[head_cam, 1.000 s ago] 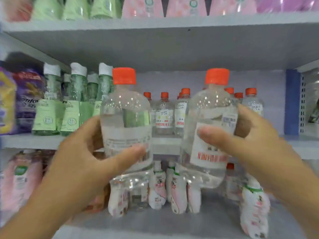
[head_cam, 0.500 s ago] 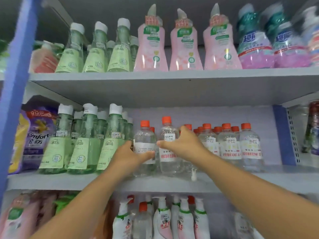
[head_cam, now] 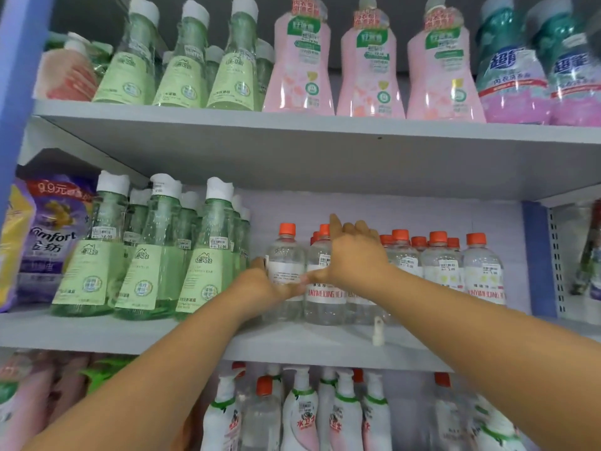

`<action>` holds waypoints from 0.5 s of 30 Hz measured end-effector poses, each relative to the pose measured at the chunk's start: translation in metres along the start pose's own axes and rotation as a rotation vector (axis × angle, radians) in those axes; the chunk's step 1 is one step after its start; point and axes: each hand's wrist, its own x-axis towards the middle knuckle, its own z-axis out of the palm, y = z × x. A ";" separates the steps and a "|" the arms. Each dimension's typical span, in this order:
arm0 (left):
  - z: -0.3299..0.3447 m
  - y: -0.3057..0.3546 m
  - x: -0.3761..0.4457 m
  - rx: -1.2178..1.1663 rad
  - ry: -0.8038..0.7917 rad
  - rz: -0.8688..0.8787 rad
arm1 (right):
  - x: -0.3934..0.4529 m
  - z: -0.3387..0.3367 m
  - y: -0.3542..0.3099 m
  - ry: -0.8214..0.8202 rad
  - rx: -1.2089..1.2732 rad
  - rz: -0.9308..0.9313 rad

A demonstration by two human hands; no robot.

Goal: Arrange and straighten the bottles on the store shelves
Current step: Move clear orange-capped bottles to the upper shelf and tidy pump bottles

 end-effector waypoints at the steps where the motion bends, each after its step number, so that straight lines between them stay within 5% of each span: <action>1: 0.002 -0.004 0.001 -0.019 -0.023 0.007 | 0.002 0.003 0.002 -0.010 -0.017 -0.017; 15: -0.001 -0.016 0.007 -0.095 -0.072 -0.008 | 0.045 -0.011 0.018 -0.172 0.064 -0.063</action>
